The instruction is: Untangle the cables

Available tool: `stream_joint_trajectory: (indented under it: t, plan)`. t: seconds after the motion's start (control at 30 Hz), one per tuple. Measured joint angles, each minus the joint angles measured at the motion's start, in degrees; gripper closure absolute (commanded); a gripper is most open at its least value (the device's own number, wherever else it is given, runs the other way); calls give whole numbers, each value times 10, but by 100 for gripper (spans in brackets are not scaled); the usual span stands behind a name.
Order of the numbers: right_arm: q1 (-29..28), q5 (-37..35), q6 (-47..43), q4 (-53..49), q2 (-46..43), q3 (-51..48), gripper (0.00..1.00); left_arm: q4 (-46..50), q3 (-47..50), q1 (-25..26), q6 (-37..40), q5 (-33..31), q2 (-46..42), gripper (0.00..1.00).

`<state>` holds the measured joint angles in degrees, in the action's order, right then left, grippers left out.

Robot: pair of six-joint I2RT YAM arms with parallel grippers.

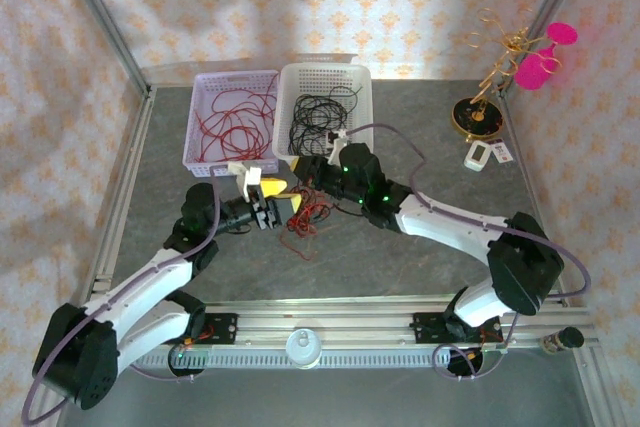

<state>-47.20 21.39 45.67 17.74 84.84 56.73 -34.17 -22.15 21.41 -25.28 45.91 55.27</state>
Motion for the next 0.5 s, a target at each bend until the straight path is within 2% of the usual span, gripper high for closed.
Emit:
stream_joint_trajectory:
  t: [0.17, 0.3, 0.33, 0.47, 0.5]
  plan:
    - [0, 26, -3, -30, -1, 27, 100, -80, 0, 4, 5, 5, 47, 20]
    - [0, 38, -3, -45, -2, 38, 100, -120, 0, 4, 14, 4, 90, 27]
    - [0, 40, -3, -49, -2, 40, 100, -129, 0, 4, 14, 3, 98, 32]
    - [0, 43, -7, -56, -2, 51, 100, -154, -2, 4, 11, 3, 122, 82]
    - [0, 43, -9, -58, -2, 53, 100, -159, -2, 4, 12, 3, 124, 91]
